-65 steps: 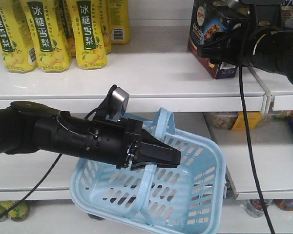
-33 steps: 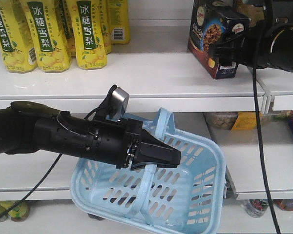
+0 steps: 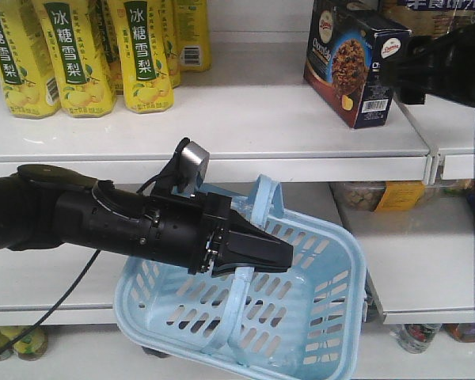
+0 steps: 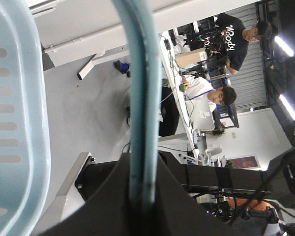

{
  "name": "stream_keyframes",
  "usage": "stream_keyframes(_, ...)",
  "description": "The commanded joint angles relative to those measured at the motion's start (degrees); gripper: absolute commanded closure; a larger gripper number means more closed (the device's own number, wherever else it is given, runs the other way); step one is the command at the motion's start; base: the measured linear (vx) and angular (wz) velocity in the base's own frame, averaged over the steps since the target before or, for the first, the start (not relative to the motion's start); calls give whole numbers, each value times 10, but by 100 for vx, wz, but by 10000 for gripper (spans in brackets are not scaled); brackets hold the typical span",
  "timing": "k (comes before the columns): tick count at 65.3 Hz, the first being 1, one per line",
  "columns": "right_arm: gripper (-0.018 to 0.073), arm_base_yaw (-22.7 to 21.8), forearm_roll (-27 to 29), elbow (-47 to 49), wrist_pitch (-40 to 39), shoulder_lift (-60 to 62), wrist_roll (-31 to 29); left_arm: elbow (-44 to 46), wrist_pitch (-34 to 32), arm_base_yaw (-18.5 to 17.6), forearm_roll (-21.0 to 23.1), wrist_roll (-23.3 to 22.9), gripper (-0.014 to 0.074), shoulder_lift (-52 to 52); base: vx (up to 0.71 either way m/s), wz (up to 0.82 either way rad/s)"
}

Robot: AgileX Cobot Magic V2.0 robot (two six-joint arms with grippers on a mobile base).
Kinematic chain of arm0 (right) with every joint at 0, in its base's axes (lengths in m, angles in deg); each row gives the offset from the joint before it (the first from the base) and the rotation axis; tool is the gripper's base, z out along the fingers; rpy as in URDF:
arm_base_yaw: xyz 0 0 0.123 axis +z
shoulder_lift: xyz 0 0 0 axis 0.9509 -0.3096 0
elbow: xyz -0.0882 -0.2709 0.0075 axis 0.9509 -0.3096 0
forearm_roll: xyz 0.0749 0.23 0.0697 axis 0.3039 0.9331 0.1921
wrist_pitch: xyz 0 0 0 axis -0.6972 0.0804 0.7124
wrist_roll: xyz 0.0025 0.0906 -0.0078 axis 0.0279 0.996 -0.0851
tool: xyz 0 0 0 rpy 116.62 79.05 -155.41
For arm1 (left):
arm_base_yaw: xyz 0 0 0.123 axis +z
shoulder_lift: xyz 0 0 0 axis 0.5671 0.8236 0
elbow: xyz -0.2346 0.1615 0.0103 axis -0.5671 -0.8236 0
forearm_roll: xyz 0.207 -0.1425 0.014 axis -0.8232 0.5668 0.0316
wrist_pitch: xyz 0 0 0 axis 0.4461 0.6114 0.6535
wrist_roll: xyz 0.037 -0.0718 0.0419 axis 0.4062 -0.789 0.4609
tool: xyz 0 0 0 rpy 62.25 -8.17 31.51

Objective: Left arm holds basket, right arm returns cookies
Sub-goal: 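Set the box upright on the upper shelf and open the right gripper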

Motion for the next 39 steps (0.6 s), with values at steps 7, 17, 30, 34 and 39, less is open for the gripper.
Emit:
stream_keyframes(7, 32, -3, 30, 13, 15, 75, -66, 19, -47, 11, 95, 1, 602, -18, 0, 0)
stream_keyframes(17, 32, -3, 23, -43, -3, 135, -72, 19, -47, 11, 95, 1, 602, -18, 0, 0)
stream_keyframes(30, 32, -3, 21, -189, -62, 247, -61, 19, -47, 11, 95, 1, 602, -18, 0, 0)
stream_keyframes(34, 32, -3, 21, -228, -76, 290, -55, 19, -47, 11, 95, 1, 602, -18, 0, 0)
stream_keyframes(39, 32, -3, 21, -280, -88, 345, -55, 19, -47, 11, 95, 1, 602, -18, 0, 0)
